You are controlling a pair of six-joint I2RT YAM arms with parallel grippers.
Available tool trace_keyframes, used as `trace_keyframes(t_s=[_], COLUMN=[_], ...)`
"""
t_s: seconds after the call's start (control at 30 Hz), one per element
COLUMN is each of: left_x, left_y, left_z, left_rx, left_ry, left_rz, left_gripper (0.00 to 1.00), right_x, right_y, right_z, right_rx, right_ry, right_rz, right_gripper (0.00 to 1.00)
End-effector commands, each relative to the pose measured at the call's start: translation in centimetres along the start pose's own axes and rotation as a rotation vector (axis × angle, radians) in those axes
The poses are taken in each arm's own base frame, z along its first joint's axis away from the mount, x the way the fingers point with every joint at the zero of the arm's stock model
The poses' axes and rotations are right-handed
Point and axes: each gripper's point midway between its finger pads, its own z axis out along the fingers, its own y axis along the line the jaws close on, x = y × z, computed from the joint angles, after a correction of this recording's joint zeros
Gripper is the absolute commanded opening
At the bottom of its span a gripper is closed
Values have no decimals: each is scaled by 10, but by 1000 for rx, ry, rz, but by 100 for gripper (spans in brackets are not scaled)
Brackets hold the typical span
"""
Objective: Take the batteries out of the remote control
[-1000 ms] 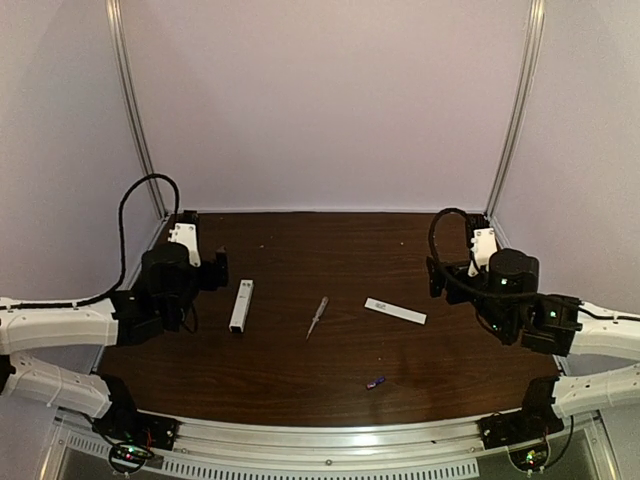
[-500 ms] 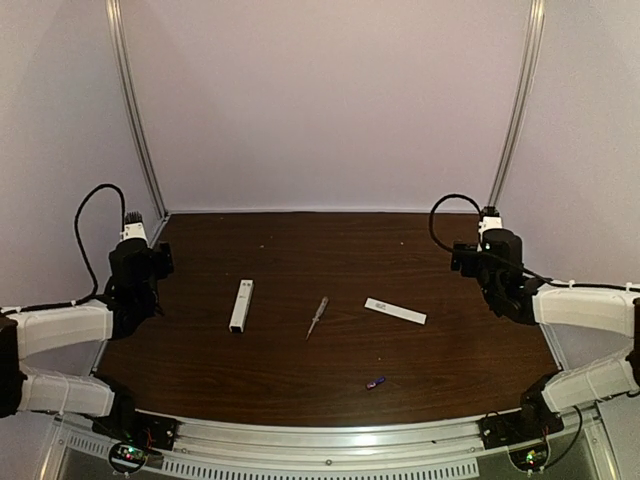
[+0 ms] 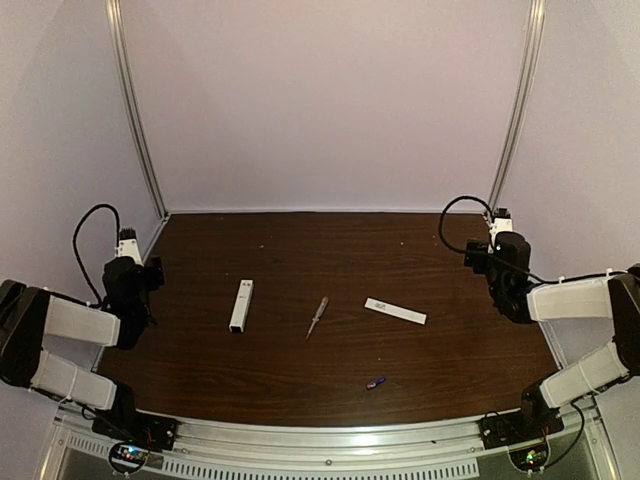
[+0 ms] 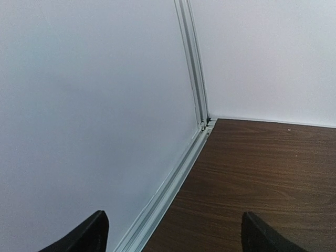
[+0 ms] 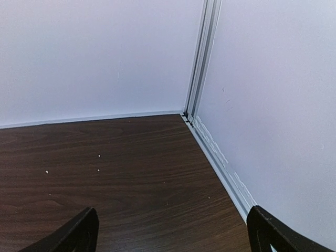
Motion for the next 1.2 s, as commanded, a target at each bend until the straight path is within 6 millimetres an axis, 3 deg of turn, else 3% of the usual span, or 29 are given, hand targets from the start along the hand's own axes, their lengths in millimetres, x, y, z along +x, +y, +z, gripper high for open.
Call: trace_keyframes(t_s=[0.0, 0.23, 0.53, 0.77, 0.87, 1.03, 1.07, 1.17], left_x=[-18, 6, 9, 10, 9, 12, 13, 12], left_y=[-14, -34, -48, -56, -65, -63, -63, -61], left_z=[6, 24, 34, 34, 21, 16, 16, 17], left_rx=[84, 161, 272, 345, 422, 423, 418, 407], left_ry=[-111, -51, -23, -19, -78, -93, -86, -90], left_rz=[-59, -28, -13, -6, 22, 30, 29, 23], left_gripper=[88, 88, 91, 94, 93, 92, 97, 97], right_x=[20, 27, 33, 38, 39, 37, 39, 38], right_y=[-3, -10, -8, -12, -17, -22, -22, -22], right_z=[0, 11, 21, 16, 13, 12, 12, 12], right_rx=[-33, -53, -120, -227, -208, -182, -182, -182], right_ry=[-61, -73, -56, -102, -108, -128, -120, -122], right_rz=[-42, -36, -7, 61, 70, 78, 76, 77], right_gripper=[100, 100, 100, 100, 100, 100, 100, 100])
